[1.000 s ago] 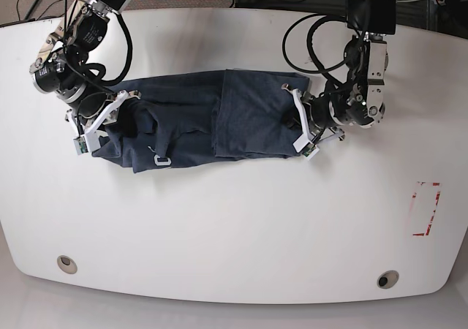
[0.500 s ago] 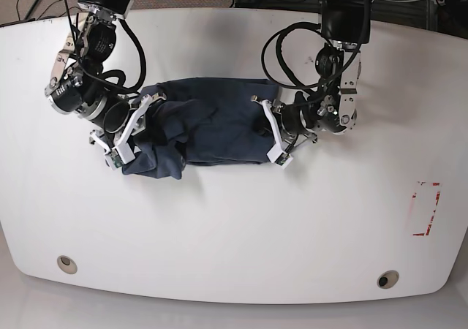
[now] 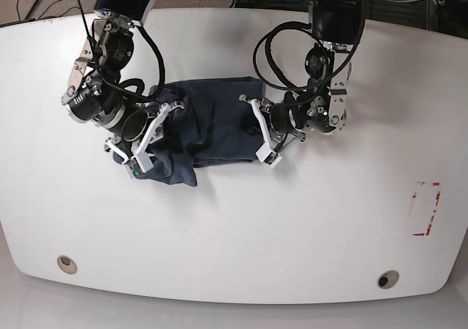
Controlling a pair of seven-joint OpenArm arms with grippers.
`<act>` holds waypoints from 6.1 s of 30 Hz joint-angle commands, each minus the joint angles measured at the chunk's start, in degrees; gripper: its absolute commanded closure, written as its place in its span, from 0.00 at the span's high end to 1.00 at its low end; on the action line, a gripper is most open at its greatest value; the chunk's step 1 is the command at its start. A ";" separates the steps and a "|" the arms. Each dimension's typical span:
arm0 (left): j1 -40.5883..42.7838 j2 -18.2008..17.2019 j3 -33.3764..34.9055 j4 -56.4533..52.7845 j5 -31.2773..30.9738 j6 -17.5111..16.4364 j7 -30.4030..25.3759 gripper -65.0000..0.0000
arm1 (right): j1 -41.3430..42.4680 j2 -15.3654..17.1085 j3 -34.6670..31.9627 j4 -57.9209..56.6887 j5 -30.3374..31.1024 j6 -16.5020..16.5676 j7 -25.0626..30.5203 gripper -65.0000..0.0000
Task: Layout the t-shirt on the table in an organized manner, then fold the t-shirt properly
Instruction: 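Push the folded shirt inward with both grippers into a compact bundle, then grip the bundle's sides with both grippers and squeeze them together, then lift the bundle's edge with the right gripper and release the left gripper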
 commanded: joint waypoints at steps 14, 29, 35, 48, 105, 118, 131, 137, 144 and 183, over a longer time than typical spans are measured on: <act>0.26 -0.18 0.08 -0.46 3.59 0.78 4.29 0.00 | 1.65 -3.17 0.14 0.95 -0.56 -0.10 2.63 0.06; 0.26 -0.18 0.08 -0.46 3.59 0.78 4.29 0.00 | 1.65 -7.03 -0.65 1.30 -0.56 -0.19 2.72 0.37; 0.26 -0.18 0.08 -0.46 3.59 0.78 4.21 0.00 | 0.68 -6.95 -2.41 3.14 -0.04 -0.19 2.72 0.73; -0.09 -0.18 -0.18 -2.39 3.33 0.61 4.12 0.00 | -1.60 -1.50 -0.12 5.87 5.06 -0.10 2.63 0.75; -0.88 -0.62 -0.18 -2.92 3.50 0.43 4.03 0.00 | -1.95 -0.62 9.02 -8.90 20.80 0.12 0.17 0.08; -2.20 -0.45 -0.18 -4.24 3.33 0.61 4.03 0.00 | -6.88 -0.70 -5.22 0.68 20.45 -0.01 0.17 0.30; -2.20 -0.36 -0.18 -4.15 3.33 0.61 4.03 0.00 | -8.99 2.02 -6.80 4.81 20.53 0.12 0.17 0.73; -2.20 -0.36 -0.27 -3.80 3.24 0.34 4.03 0.00 | -8.55 2.99 -4.26 4.29 20.36 0.08 0.34 0.66; -2.29 -0.27 -0.80 -3.45 3.15 0.34 4.03 0.00 | -7.14 3.25 -1.71 -2.39 20.36 0.08 3.16 0.63; -1.06 -3.08 -13.28 11.67 -15.75 0.34 2.80 0.33 | -5.38 -1.76 -14.80 -5.65 20.45 0.12 3.77 0.63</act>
